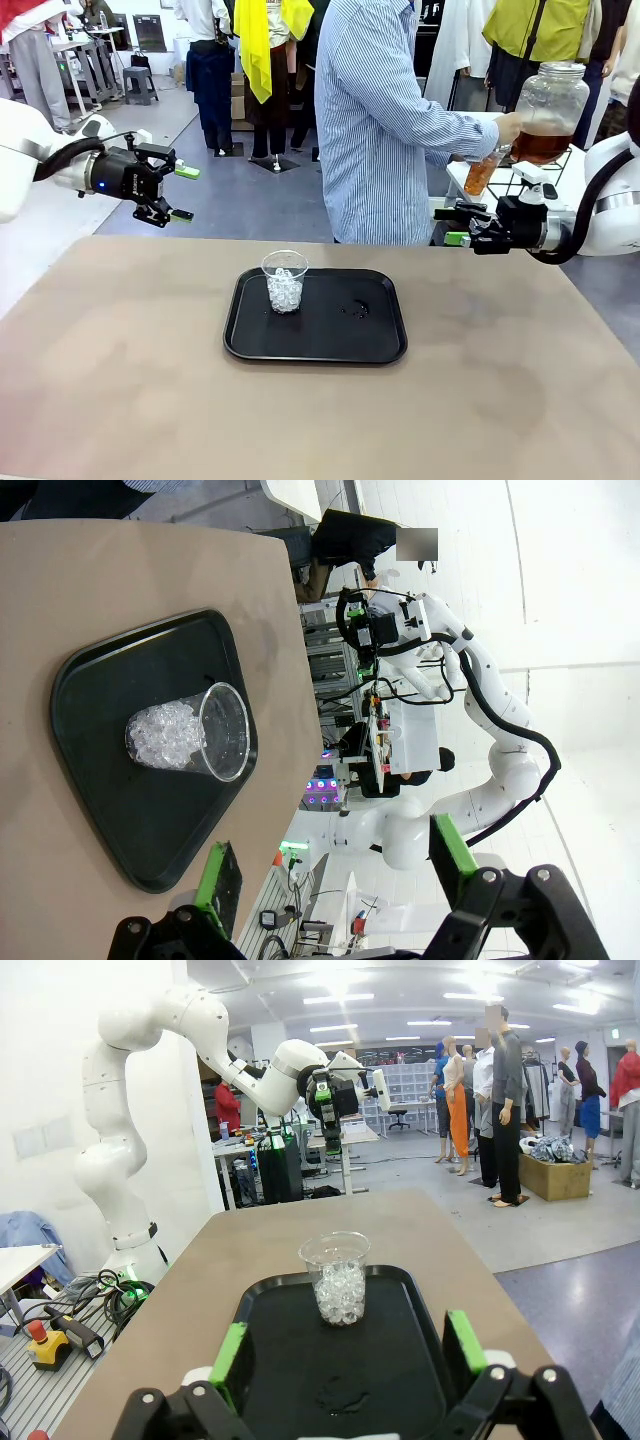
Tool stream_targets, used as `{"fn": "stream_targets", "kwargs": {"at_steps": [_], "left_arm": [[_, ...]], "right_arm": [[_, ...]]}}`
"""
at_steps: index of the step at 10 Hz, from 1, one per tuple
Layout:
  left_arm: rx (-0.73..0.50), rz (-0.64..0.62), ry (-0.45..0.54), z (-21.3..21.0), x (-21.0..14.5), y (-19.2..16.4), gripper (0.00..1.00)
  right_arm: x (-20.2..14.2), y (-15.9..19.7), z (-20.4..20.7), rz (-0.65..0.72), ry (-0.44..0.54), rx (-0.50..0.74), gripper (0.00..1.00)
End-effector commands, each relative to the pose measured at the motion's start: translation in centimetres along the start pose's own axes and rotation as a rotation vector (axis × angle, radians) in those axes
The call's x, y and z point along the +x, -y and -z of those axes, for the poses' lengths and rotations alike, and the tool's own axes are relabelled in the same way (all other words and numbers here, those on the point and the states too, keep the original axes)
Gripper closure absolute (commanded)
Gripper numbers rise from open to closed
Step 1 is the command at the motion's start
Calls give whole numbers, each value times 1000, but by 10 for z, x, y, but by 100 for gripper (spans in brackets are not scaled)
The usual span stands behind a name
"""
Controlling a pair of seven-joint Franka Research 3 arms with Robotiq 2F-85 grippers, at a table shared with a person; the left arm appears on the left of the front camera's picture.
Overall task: Pour the drink into the iced cup.
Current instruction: Pick up the iced cup indicated by the human and present it to them.
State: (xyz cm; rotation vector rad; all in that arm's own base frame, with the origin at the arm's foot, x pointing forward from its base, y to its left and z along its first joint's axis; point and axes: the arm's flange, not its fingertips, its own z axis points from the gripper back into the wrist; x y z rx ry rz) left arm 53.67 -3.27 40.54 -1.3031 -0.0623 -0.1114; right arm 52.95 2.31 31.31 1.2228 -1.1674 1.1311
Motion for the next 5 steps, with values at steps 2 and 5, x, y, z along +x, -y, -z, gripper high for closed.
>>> {"fn": "stream_targets", "kwargs": {"at_steps": [2, 5], "left_arm": [[-1, 2, 1, 0, 0, 1, 0], [-1, 2, 1, 0, 0, 1, 0]], "right_arm": [[5, 3, 1, 6, -5, 11, 0], [5, 3, 1, 6, -5, 11, 0]]}}
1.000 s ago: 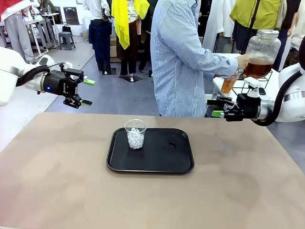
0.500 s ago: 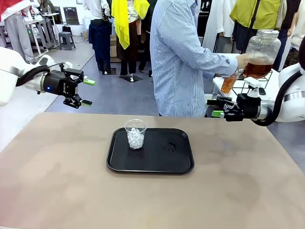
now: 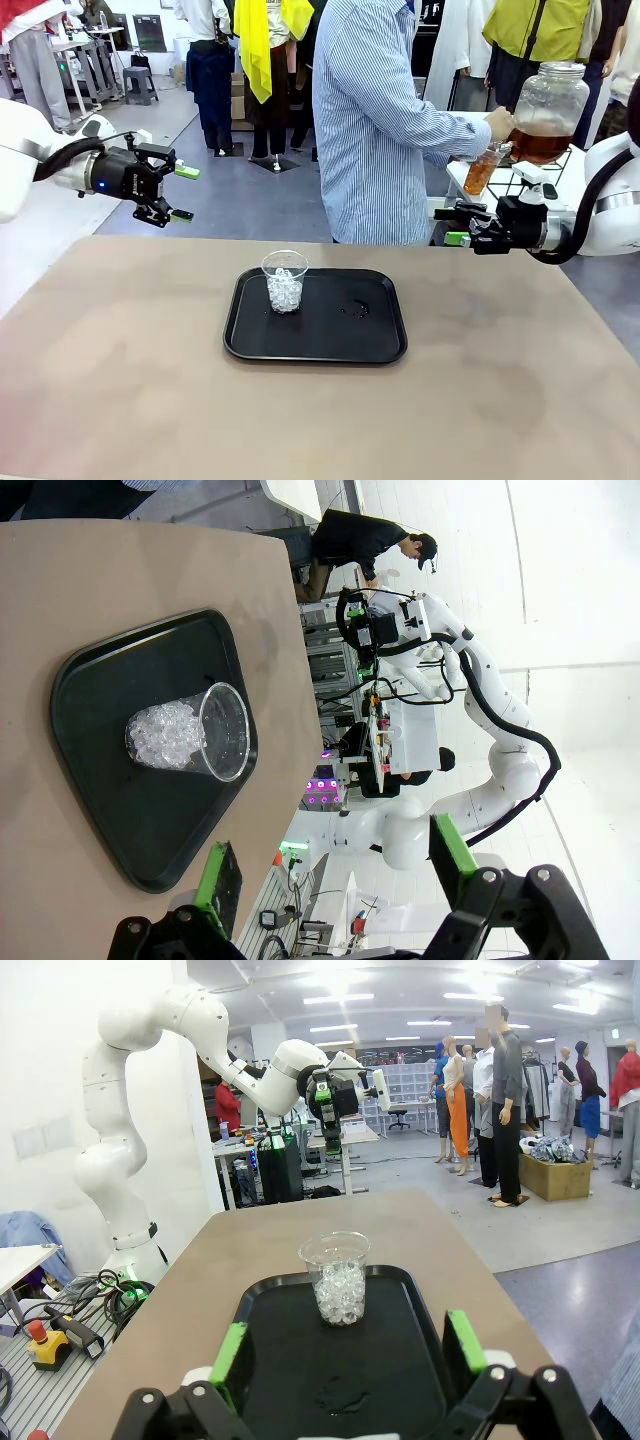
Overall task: Pour the drink into the iced cup.
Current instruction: Pick up the iced cup indicated by the human and present it to them.
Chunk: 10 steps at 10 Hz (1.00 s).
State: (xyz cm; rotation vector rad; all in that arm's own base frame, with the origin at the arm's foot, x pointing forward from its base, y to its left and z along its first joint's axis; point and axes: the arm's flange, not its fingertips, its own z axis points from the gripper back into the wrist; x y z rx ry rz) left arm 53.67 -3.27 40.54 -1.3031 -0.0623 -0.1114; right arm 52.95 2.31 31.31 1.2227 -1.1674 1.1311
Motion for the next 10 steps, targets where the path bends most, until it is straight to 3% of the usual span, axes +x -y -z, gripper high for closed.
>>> {"fn": "stream_targets", "kwargs": {"at_steps": [1, 10], "left_arm": [[-1, 2, 1, 0, 0, 1, 0], [-1, 2, 1, 0, 0, 1, 0]], "right_arm": [[5, 3, 1, 6, -5, 11, 0], [5, 3, 1, 6, -5, 11, 0]]}}
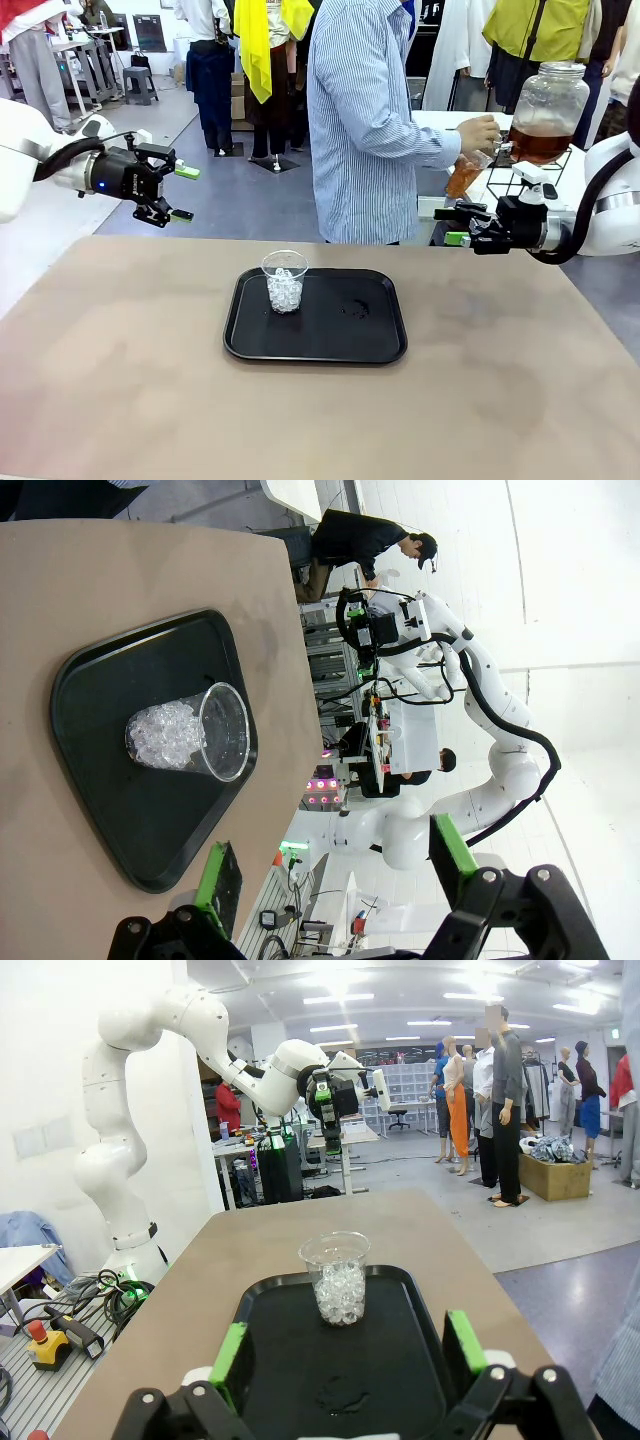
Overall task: Pour the drink into the iced cup.
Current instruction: Pick up the iced cup indicated by the human and present it to them.
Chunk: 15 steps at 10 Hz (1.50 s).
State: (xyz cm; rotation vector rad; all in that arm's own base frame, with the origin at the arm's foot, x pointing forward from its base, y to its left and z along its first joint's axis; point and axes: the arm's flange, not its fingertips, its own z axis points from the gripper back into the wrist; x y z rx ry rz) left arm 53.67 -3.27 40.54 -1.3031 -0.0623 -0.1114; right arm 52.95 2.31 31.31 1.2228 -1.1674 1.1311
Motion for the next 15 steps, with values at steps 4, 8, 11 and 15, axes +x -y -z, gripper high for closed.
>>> {"fn": "stream_targets", "kwargs": {"at_steps": [4, 8, 11, 15], "left_arm": [[-1, 2, 1, 0, 0, 1, 0], [-1, 2, 1, 0, 0, 1, 0], [-1, 2, 1, 0, 0, 1, 0], [-1, 2, 1, 0, 0, 1, 0]], "right_arm": [[5, 3, 1, 6, -5, 11, 0], [5, 3, 1, 6, -5, 11, 0], [5, 3, 1, 6, -5, 11, 0], [5, 3, 1, 6, -5, 11, 0]]}}
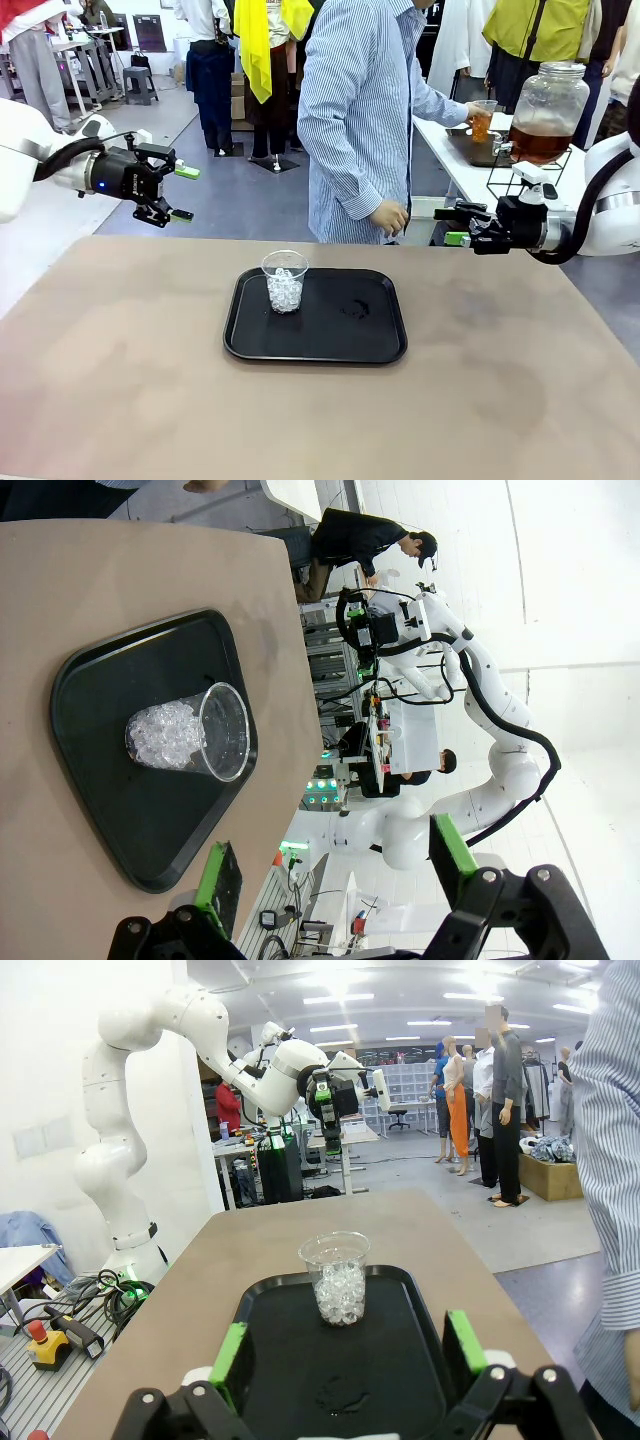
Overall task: Pour the drink into the iced cup.
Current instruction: Pick up the iced cup indicated by the human and present it to them.
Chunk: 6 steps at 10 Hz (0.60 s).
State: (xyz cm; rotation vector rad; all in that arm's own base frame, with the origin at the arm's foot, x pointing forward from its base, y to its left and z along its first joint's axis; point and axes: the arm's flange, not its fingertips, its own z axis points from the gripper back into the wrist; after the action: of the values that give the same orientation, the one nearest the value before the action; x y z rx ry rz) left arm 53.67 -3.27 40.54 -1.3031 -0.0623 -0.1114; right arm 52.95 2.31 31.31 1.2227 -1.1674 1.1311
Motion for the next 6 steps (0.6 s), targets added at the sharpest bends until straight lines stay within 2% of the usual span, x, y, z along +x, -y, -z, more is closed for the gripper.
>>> {"fn": "stream_targets", "kwargs": {"at_steps": [1, 6], "left_arm": [[-1, 2, 1, 0, 0, 1, 0], [-1, 2, 1, 0, 0, 1, 0]], "right_arm": [[5, 3, 1, 6, -5, 11, 0], [5, 3, 1, 6, -5, 11, 0]]}}
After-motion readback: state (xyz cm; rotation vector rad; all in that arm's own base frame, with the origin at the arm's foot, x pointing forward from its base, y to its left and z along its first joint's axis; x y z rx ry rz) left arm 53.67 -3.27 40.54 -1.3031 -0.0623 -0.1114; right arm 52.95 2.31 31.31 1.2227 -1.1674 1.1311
